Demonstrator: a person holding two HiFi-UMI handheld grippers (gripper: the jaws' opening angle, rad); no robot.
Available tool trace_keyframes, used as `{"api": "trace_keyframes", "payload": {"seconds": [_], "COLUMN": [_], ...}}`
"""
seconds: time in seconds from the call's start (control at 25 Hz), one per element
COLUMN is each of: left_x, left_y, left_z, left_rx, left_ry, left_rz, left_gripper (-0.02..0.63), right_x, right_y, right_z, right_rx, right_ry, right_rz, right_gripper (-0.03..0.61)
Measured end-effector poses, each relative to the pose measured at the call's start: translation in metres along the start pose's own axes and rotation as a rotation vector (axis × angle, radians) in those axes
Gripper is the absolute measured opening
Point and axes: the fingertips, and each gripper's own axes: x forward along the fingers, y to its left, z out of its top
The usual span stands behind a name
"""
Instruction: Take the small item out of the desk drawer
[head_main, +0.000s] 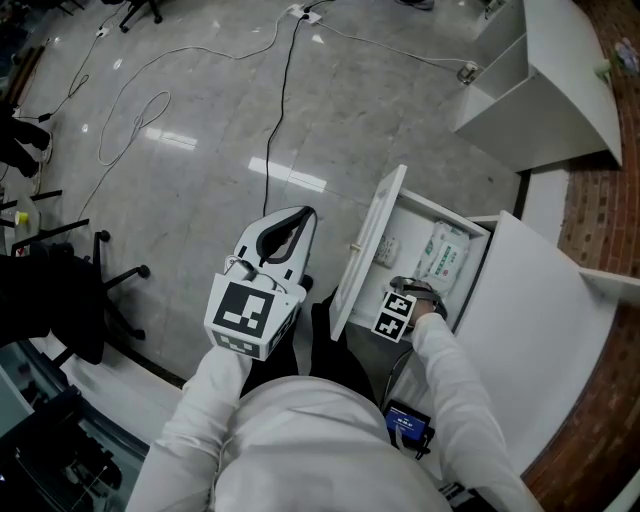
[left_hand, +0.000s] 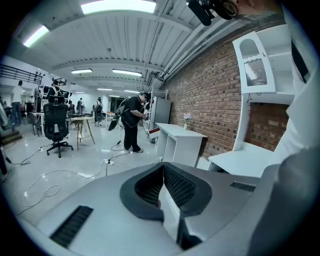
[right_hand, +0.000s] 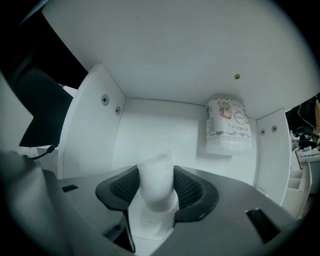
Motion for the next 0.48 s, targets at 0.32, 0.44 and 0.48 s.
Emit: {"api": "trace_keyframes", "payload": {"seconds": [0.32, 0.44, 0.48], "left_x": [0.000, 0.001, 0.002], "left_y": [-0.005, -0.008, -0.010], "left_z": [-0.001, 0.000, 0.001], "left_rx": [-0.002, 0.000, 0.002], "left_ry": [0.000, -0.009, -0.011], "left_rz": [-0.013, -0.020, -0.024], "left_gripper": [0.020, 0.020, 0.020], "right_x": [-0.003, -0.013, -0.018], "right_y": [0.003, -0.005, -0.008], "right_z": [0.001, 0.003, 0.006], "right_rx": [0.036, 0.101, 0.140], "right_ry": [0.003, -0.035, -0.057], "right_rz": [-0.012, -0.035, -0.043], "right_gripper": [0.204, 0.203, 0.203]}}
